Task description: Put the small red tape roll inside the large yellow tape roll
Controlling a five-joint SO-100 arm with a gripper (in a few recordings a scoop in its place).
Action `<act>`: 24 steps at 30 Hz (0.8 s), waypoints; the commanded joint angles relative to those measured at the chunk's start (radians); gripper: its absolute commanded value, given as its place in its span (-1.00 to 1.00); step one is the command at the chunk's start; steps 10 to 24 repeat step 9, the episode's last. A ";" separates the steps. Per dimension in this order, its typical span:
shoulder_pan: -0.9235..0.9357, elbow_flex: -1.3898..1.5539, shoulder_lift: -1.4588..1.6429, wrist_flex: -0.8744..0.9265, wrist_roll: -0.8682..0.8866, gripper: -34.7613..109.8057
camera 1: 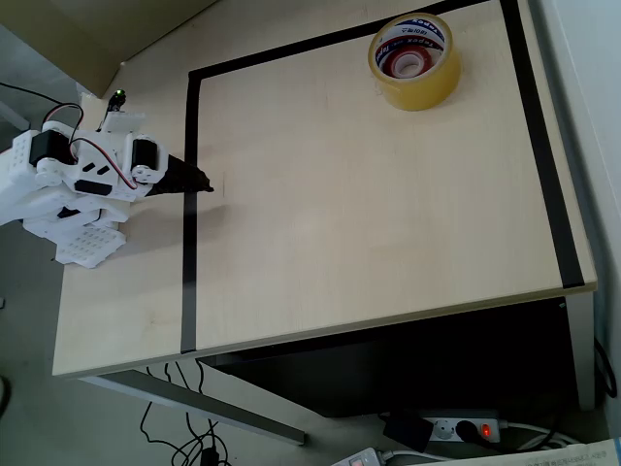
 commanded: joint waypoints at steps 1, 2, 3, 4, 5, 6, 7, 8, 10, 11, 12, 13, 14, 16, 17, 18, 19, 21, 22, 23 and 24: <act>-0.021 -0.002 0.002 0.173 0.026 -0.52; -0.021 -0.002 0.002 0.173 0.026 -0.52; -0.021 -0.002 0.002 0.173 0.026 -0.52; -0.021 -0.002 0.002 0.173 0.026 -0.52; -0.021 -0.002 0.002 0.173 0.026 -0.52; -0.021 -0.002 0.002 0.173 0.026 -0.52; -0.023 -0.002 0.002 0.173 0.026 -0.52; -0.028 -0.002 0.002 0.173 0.026 -0.52; -0.035 -0.002 0.002 0.173 0.026 -0.52; -0.035 -0.002 0.002 0.173 0.026 -0.52; -0.035 -0.002 0.002 0.173 0.026 -0.52; -0.035 -0.002 0.002 0.173 0.026 -0.52; -0.035 -0.002 0.002 0.173 0.026 -0.52; -0.035 -0.002 0.002 0.173 0.026 -0.52; -0.035 -0.002 0.002 0.173 0.026 -0.52; -0.035 -0.002 0.002 0.173 0.026 -0.52; -0.035 -0.002 0.002 0.173 0.026 -0.52; -0.035 -0.002 0.002 0.173 0.026 -0.52; -0.035 -0.002 0.002 0.173 0.026 -0.52; -0.035 -0.002 0.002 0.173 0.026 -0.52; -0.035 -0.002 0.002 0.173 0.026 -0.52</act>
